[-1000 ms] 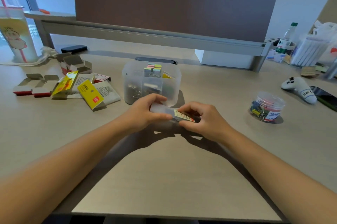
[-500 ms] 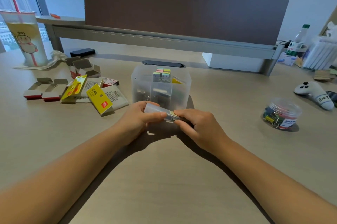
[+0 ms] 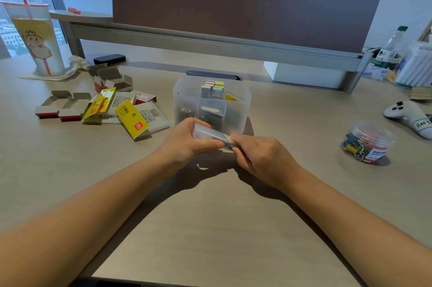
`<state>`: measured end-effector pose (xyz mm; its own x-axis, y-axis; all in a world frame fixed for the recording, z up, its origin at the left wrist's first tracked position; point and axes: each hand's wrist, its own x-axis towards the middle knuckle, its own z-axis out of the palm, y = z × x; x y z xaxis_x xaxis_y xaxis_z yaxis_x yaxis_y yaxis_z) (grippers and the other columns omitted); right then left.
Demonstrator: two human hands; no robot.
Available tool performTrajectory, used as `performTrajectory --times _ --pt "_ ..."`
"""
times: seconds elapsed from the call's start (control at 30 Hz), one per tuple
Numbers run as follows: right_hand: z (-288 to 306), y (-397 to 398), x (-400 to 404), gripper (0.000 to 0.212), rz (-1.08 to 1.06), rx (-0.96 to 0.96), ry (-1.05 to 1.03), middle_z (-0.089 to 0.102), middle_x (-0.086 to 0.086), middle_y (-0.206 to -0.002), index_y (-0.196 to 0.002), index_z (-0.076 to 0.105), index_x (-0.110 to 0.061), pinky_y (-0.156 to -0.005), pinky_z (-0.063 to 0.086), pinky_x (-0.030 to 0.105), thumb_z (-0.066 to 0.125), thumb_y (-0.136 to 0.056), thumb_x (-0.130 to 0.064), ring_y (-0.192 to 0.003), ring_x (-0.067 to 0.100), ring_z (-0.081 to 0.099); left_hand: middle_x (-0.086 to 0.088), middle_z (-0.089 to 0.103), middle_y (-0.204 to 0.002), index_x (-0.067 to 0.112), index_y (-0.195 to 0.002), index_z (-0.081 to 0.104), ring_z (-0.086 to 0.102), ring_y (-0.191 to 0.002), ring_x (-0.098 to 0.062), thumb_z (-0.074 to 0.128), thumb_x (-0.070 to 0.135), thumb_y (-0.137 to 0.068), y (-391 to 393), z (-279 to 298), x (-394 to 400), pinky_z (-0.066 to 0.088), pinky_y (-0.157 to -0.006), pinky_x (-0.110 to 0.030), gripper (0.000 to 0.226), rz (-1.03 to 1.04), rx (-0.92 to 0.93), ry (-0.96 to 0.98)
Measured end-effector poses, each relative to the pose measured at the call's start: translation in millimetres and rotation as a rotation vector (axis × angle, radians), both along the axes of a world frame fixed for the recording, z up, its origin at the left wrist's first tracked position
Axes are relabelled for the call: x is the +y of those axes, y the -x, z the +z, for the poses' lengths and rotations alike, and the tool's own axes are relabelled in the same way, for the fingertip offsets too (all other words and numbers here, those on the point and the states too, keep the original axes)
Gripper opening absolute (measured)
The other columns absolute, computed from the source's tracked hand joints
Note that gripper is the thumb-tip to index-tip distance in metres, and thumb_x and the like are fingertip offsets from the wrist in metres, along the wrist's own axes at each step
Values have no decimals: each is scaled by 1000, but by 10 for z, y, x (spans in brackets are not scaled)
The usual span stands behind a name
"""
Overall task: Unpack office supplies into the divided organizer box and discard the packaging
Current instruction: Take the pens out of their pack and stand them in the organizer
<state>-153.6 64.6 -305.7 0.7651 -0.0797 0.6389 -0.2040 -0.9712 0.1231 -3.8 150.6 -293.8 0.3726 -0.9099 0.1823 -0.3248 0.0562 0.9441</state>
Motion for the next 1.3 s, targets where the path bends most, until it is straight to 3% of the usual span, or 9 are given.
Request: performTrajectory --times 0.17,0.27,0.4,0.53,0.73,0.97,1.13,1.23,1.3 --pt "-9 -3 -13 51 8 -19 68 67 11 -58 -81 65 0 -40 52 25 23 -96 -24 -40 17 58 2 49 -86 15 -103 42 52 -83 -13 68 11 -73 9 -10 1 49 -70 -20 40 -35 68 -2" --pt "-14 -2 -29 40 3 -7 19 68 11 -61 -85 65 -1 -43 53 24 34 -94 -23 -44 17 60 1 50 -87 14 -103 43 53 -86 -15 68 10 -72 -11 -10 -5 50 -75 -25 40 -41 96 -13" --pt "20 46 -47 35 -5 33 -208 72 13 -86 -100 63 -2 -60 53 25 49 -83 -28 -70 24 68 1 50 -91 20 -97 46 53 -94 -18 70 8 -70 -71 -15 -18 51 -80 -31 38 -90 88 -25" --pt "70 107 -37 33 -103 43 -524 65 11 -110 -111 58 -9 -76 50 30 53 -86 -30 -94 23 59 -1 52 -96 29 -88 46 53 -101 -23 71 9 -69 -152 -39 -1 51 -88 -39 37 -123 70 -38" --pt "126 131 -67 20 -187 -25 -720 61 0 -83 -94 62 -12 -68 45 26 48 -89 -24 -75 12 54 5 54 -90 24 -90 45 54 -89 -11 72 6 -68 -200 -17 38 50 -75 -25 40 -126 -31 -26" --pt "146 -2 -155 26 -326 -289 -1173 54 -1 -67 -65 49 -16 -64 45 30 53 -86 -30 -71 19 54 10 43 -112 31 -118 27 43 -110 -10 73 12 -68 -163 15 89 45 -88 -21 70 -153 -280 -58" --pt "164 -64 -134 26 -401 -315 -1300 52 -1 -70 -69 45 -17 -57 38 22 52 -86 -35 -65 12 49 -8 35 -141 46 -125 -3 38 -116 -11 73 13 -68 -83 49 138 36 -103 -36 101 -116 -367 -100" --pt "183 -92 -126 27 -449 -343 -1343 50 0 -72 -74 45 -15 -57 38 23 54 -84 -38 -66 12 47 -6 33 -142 43 -133 2 38 -123 -18 73 14 -68 -73 44 148 39 -102 -36 101 -128 -379 -118" --pt "192 -101 -116 29 -476 -345 -1342 49 -1 -75 -83 46 -13 -57 37 22 55 -83 -40 -68 11 46 -3 38 -132 39 -136 9 39 -114 -12 74 14 -68 -74 40 150 43 -98 -33 97 -128 -370 -111"
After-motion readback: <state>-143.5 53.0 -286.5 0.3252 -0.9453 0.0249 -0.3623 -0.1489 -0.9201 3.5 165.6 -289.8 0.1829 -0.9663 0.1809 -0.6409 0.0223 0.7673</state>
